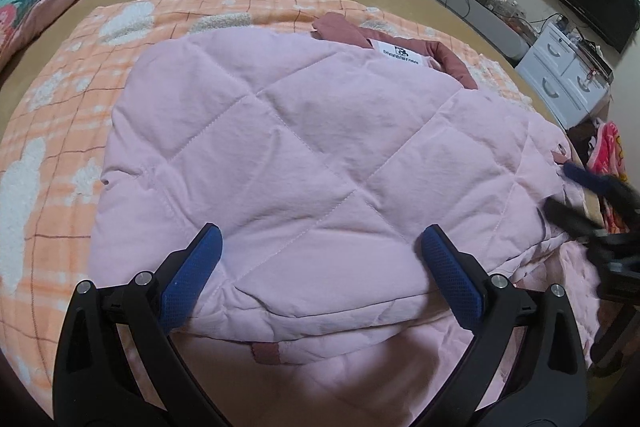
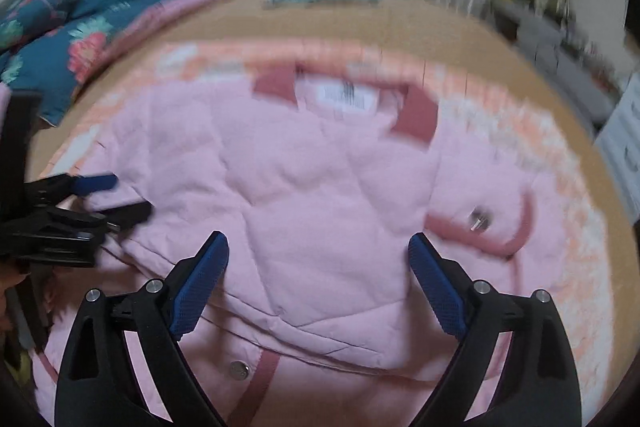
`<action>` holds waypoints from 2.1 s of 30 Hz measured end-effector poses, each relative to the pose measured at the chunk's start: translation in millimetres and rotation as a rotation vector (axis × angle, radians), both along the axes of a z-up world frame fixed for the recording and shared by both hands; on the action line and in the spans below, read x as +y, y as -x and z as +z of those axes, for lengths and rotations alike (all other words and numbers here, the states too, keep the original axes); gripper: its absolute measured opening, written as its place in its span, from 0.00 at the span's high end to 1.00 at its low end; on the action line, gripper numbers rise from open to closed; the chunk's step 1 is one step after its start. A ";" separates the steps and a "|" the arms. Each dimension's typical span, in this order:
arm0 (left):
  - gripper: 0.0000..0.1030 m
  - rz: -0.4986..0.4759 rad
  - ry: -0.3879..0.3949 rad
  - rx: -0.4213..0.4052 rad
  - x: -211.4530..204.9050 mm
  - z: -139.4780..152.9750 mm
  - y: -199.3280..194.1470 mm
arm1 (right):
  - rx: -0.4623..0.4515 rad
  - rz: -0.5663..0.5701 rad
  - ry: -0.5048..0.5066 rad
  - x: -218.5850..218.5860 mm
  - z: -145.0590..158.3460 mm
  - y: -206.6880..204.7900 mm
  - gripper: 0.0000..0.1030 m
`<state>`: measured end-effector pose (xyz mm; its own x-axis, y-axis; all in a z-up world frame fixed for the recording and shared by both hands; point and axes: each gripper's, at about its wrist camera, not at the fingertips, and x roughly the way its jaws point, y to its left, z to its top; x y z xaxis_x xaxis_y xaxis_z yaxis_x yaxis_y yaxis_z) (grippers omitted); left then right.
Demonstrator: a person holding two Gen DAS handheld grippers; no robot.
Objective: Fold large clothes
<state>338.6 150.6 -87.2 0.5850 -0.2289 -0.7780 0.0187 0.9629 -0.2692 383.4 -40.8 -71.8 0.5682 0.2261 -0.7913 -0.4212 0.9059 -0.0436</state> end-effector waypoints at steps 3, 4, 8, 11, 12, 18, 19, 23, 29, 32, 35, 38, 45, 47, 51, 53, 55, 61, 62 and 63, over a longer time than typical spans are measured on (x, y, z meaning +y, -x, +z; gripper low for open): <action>0.09 -0.007 -0.016 0.006 -1.2 -0.4 -0.9 | 0.114 -0.028 0.008 -2.2 -29.0 -16.9 0.04; 0.09 -0.009 -0.026 0.006 -2.4 -0.1 -0.8 | 0.116 -0.033 0.015 -0.9 -35.7 -19.2 0.04; 0.09 -0.014 -0.041 0.012 -4.1 2.6 -0.8 | 0.090 -0.052 0.053 6.0 -48.0 -21.0 0.04; 0.09 -0.006 -0.026 0.026 -2.4 8.4 -0.2 | 0.070 -0.056 0.047 5.0 -50.7 -18.5 0.04; 0.09 -0.003 -0.021 0.031 -2.4 10.5 0.7 | 0.069 -0.057 0.040 4.0 -50.2 -18.1 0.04; 0.09 0.021 -0.009 0.048 -1.1 22.4 11.6 | 0.055 -0.076 0.018 -0.2 -45.7 -11.3 0.04; 0.09 0.024 -0.008 0.049 -0.6 24.2 13.9 | 0.055 -0.084 0.004 -2.6 -42.9 -8.4 0.04; 0.09 0.046 0.007 0.053 1.6 30.2 23.3 | 0.034 -0.097 -0.058 -12.7 -28.2 5.6 0.04; 0.09 0.070 0.035 0.056 2.4 36.1 40.6 | -0.020 -0.108 -0.149 -33.0 -0.4 39.2 0.04; 0.09 0.070 0.014 0.048 0.2 41.4 51.1 | -0.018 -0.122 -0.192 -44.1 10.5 54.0 0.04; 0.09 0.073 0.011 0.029 -0.5 50.0 63.4 | -0.024 -0.125 -0.212 -51.0 19.2 67.8 0.04; 0.09 0.073 0.018 0.001 -1.5 60.0 77.5 | -0.024 -0.132 -0.228 -58.0 28.5 79.2 0.04; 0.09 0.071 0.027 -0.054 -8.3 84.2 112.5 | -0.052 -0.144 -0.257 -73.2 52.1 104.3 0.04; 0.09 0.072 0.031 -0.073 -9.9 91.6 121.6 | -0.066 -0.142 -0.260 -76.7 59.5 110.9 0.04; 0.09 0.081 0.038 -0.094 -11.3 103.3 135.7 | -0.086 -0.138 -0.266 -81.0 74.5 124.3 0.04; 0.09 0.086 0.037 -0.103 -11.5 107.6 141.9 | -0.098 -0.137 -0.271 -82.9 81.2 131.2 0.04; 0.09 0.091 0.033 -0.109 -12.2 113.0 148.2 | -0.108 -0.136 -0.278 -85.9 87.0 138.0 0.04; 0.09 0.095 0.030 -0.143 -11.4 130.1 164.9 | -0.142 -0.128 -0.288 -92.8 106.4 160.0 0.04; 0.09 0.095 0.030 -0.149 -11.9 133.1 167.8 | -0.150 -0.127 -0.289 -94.2 110.1 163.8 0.04; 0.09 0.095 0.028 -0.154 -12.5 135.7 170.1 | -0.156 -0.126 -0.292 -95.5 113.3 167.2 0.04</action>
<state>168.5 138.1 48.6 0.7168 -0.1869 -0.6718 -0.0294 0.9545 -0.2968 216.2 -136.4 41.5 0.7148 0.3506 -0.6051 -0.3142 0.9340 0.1700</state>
